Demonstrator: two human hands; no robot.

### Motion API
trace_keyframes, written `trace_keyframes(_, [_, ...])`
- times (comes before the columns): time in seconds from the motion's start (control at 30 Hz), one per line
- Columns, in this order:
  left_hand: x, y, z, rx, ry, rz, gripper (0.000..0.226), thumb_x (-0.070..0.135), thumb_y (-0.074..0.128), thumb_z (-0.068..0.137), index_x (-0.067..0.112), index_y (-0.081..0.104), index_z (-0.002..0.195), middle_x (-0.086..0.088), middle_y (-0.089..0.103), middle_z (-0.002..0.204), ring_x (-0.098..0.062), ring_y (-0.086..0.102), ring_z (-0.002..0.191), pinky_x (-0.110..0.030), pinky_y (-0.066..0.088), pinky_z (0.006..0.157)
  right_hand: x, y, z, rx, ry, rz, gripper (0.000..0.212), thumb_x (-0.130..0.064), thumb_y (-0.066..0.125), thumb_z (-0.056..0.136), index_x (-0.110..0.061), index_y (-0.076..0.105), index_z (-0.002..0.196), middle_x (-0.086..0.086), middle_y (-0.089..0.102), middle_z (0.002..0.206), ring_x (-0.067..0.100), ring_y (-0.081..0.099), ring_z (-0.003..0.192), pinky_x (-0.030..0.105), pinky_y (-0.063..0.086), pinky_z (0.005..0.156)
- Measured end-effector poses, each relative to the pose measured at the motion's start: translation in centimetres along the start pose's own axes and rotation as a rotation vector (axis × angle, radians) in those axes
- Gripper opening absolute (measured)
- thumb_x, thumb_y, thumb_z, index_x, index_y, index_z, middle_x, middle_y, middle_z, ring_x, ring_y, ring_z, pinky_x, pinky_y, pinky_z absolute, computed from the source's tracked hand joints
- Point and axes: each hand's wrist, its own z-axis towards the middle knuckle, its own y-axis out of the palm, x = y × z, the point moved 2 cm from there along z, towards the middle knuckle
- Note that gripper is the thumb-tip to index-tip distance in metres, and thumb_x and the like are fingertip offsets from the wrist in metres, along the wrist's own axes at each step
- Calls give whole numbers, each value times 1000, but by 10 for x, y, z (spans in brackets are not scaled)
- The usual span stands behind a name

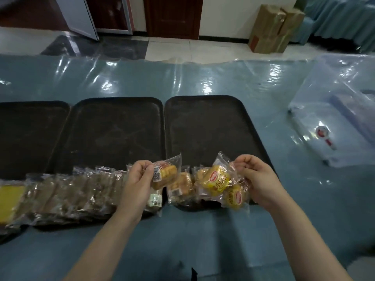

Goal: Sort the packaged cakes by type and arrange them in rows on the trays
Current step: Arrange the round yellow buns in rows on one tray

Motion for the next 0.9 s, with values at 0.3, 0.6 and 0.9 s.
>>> trace_keyframes(0.3, [4, 64, -8, 39, 154, 86, 10, 15, 49, 102, 16, 57, 96, 14, 69, 113, -1, 66, 101, -24, 56, 81, 10, -89, 54, -73, 193, 176, 25, 10, 52, 92, -10, 63, 102, 7, 72, 87, 24, 56, 74, 35, 48, 68])
trace_keyframes(0.6, [-10, 99, -5, -42, 184, 200, 11, 16, 53, 100, 20, 59, 91, 17, 68, 114, -2, 64, 107, -38, 55, 92, 24, -109, 88, -157, 244, -12, 22, 8, 52, 95, -7, 63, 109, 9, 69, 92, 16, 67, 69, 26, 57, 56])
trace_keyframes(0.9, [-30, 125, -17, -293, 401, 488, 2, 37, 56, 94, 37, 56, 92, 31, 55, 122, 7, 53, 121, -31, 51, 101, 28, -105, 100, -150, -130, -746, 37, 6, 50, 95, -29, 63, 102, -8, 68, 95, 11, 65, 91, 26, 55, 72])
